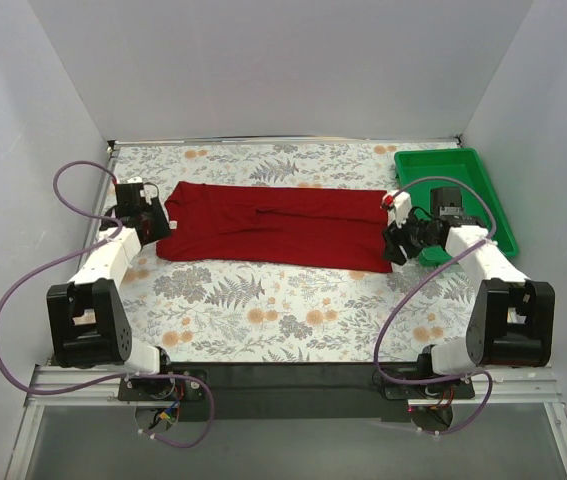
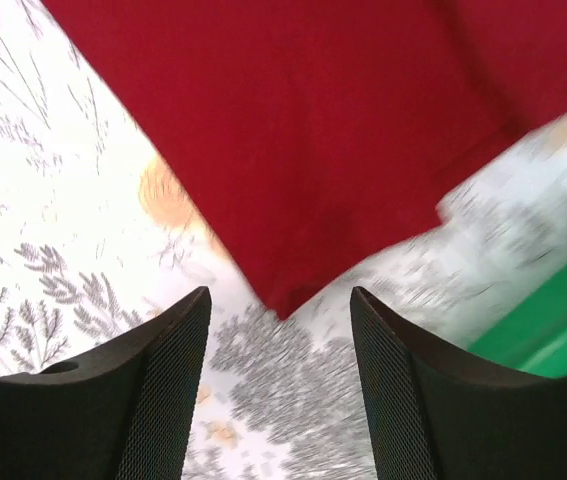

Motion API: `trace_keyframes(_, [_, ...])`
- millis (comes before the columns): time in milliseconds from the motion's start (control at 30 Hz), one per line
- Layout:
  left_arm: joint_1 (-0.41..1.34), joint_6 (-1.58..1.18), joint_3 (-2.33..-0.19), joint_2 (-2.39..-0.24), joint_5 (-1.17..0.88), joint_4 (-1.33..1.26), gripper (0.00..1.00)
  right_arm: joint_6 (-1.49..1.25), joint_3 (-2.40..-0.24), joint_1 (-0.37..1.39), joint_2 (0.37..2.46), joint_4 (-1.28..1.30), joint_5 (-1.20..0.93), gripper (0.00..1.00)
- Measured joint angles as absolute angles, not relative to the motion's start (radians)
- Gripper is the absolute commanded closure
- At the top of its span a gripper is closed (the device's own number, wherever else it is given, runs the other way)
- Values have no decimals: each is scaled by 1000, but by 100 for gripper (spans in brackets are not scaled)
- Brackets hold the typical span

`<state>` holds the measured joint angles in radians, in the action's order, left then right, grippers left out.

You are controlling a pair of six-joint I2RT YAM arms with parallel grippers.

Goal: Fold and stack the t-shirts
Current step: Fold the tshirt

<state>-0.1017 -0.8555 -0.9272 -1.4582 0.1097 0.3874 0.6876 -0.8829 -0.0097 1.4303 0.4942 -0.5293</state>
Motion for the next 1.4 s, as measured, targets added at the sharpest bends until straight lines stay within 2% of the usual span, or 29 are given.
trace_keyframes(200, [-102,-938,-971,-1350,118,389,42,848,-1086,134,1449,530,-633,44])
trace_keyframes(300, [-103,-975,-937,-1254,83,364,38,926,-1170,311,1527,530,-662,46])
trace_keyframes(467, [-102,-1020,-817,-1082,67,342,31,891,-1414,638,1792,441,-559,49])
trace_keyframes(600, [-103,-1037,-760,-1007,88,331,28,831,-1729,791,2079,365,-428,50])
trace_keyframes(700, [-103,-1037,-758,-996,99,320,28,796,-1914,833,2249,332,-339,51])
trace_keyframes(833, [-103,-1038,-743,-989,99,299,28,771,-2046,853,2386,327,-254,50])
trace_keyframes(1400, [-103,-1045,-727,-959,93,283,28,731,-2116,893,2470,279,-155,56])
